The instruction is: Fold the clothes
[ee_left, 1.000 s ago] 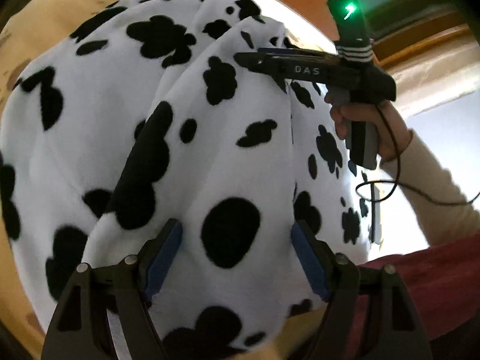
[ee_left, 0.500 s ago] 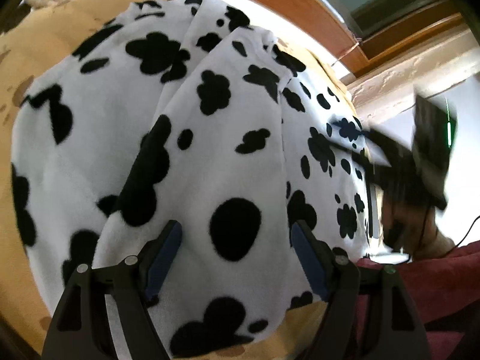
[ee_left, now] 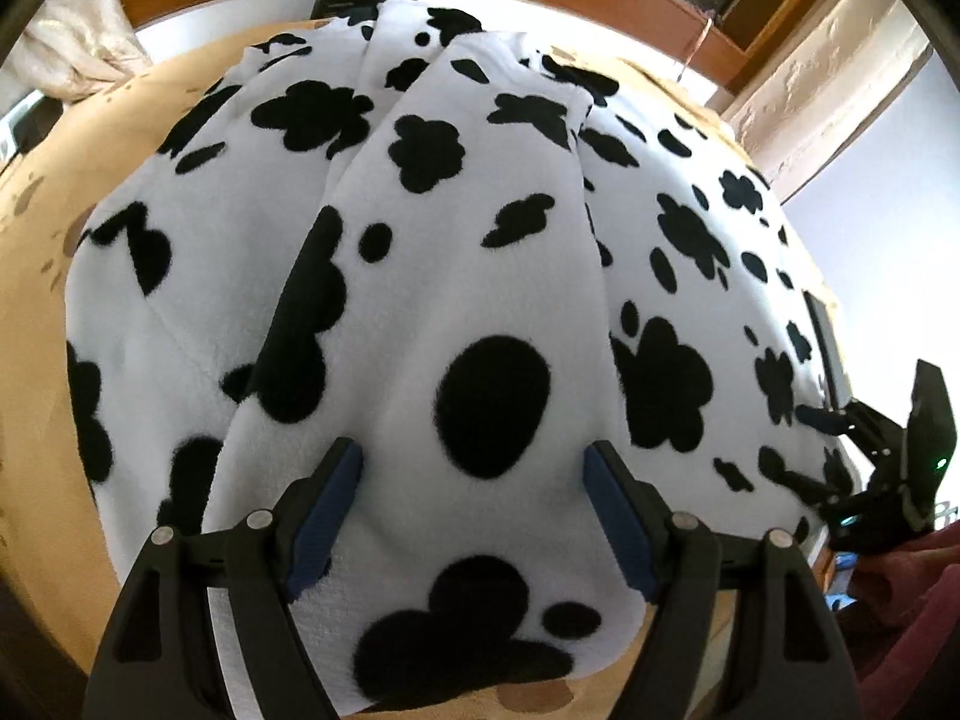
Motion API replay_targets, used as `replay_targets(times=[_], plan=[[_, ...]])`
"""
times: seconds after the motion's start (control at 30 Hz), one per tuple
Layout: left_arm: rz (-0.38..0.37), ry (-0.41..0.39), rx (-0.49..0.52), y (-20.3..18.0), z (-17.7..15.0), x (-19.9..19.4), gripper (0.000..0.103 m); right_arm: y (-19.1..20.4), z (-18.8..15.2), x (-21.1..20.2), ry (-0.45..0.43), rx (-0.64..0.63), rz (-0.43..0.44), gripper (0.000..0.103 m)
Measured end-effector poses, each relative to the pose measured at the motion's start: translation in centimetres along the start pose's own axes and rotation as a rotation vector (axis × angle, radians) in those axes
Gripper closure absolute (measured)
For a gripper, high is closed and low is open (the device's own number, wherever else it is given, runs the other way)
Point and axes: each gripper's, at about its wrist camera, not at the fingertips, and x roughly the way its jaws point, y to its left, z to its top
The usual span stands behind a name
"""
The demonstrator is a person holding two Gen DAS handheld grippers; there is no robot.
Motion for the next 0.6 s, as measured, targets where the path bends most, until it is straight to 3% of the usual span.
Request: replay_targets(times=[0.1,0.17,0.23,0.37,0.47,0.53,0.6], plan=[[0.03,0.03,-0.049,-0.7,0.8,-0.9,0.023,-1.4,-1.3,-1.9,-0.013,0.058,0.013,0.028],[0.022,0.002,-0.023,-2.3,0.8,-1.8,0.023,-2.1,-2.6,-3.0,-0.025,0.066,0.017,0.028],[0.051,0.014,0.047,-4.0,0.3,-1.5,0.023,-2.5,-3.7,-3.5,-0.032,0.062,0.013,0.028],[0.189,0.094,0.197,-6.3,-1.3,2.4,0.022,-3.2,-5.4,-2.8,-0.007,0.054,0.01,0.026],[0.259,0.073,0.31,-7.8,-2.6,3.4,0.014,-3.1,-6.3,-2.9,-0.059,0.007,0.012,0.023],[0.244,0.089,0.295,-7.9,-2.3,3.2,0.014,-2.9,-6.3,-2.8,-0.068,0.004,0.003,0.022],[0.176,0.101,0.234,-7.1,-1.2,2.6,0.014,-2.9,-6.2,-2.7,-0.067,0.01,0.006,0.019]])
